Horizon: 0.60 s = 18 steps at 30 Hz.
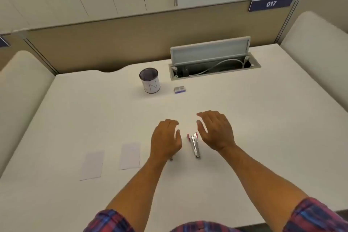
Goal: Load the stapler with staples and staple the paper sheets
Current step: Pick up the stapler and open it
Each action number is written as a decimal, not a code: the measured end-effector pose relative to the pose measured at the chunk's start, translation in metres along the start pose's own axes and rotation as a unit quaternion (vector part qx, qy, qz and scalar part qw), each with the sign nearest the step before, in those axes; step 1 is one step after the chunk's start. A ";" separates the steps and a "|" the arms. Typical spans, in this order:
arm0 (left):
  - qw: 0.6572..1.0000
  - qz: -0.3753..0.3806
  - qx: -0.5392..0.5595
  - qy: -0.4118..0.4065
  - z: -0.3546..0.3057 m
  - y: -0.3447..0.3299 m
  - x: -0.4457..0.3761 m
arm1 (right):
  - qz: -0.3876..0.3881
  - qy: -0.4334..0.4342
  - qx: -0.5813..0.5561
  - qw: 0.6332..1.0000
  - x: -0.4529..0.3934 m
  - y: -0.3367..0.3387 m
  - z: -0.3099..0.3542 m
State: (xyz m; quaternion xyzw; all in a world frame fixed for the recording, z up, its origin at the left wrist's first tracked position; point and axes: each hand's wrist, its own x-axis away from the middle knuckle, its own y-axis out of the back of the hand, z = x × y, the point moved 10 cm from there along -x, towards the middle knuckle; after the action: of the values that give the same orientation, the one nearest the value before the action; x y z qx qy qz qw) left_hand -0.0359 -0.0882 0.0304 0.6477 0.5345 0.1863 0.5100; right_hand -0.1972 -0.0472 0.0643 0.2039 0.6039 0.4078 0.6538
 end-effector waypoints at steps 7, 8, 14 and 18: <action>0.991 0.099 0.041 0.079 -0.005 -0.049 0.031 | 0.201 -0.214 -0.049 0.955 0.058 -0.063 -0.028; 0.990 0.107 0.044 0.080 -0.007 -0.051 0.030 | 0.227 -0.231 -0.047 0.945 0.063 -0.069 -0.031; 0.970 0.160 0.107 0.150 -0.003 -0.068 0.032 | 0.301 -0.261 -0.042 0.916 0.064 -0.088 -0.021; 0.931 0.146 0.223 0.248 0.009 -0.075 0.038 | 0.318 -0.300 -0.063 0.897 0.062 -0.094 -0.019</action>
State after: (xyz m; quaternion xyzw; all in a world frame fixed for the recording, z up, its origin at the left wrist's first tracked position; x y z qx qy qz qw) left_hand -0.0527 -0.0661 -0.0491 0.7486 0.5715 0.2895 0.1709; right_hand -0.1919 -0.0585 -0.0494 0.4562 0.2558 0.5503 0.6509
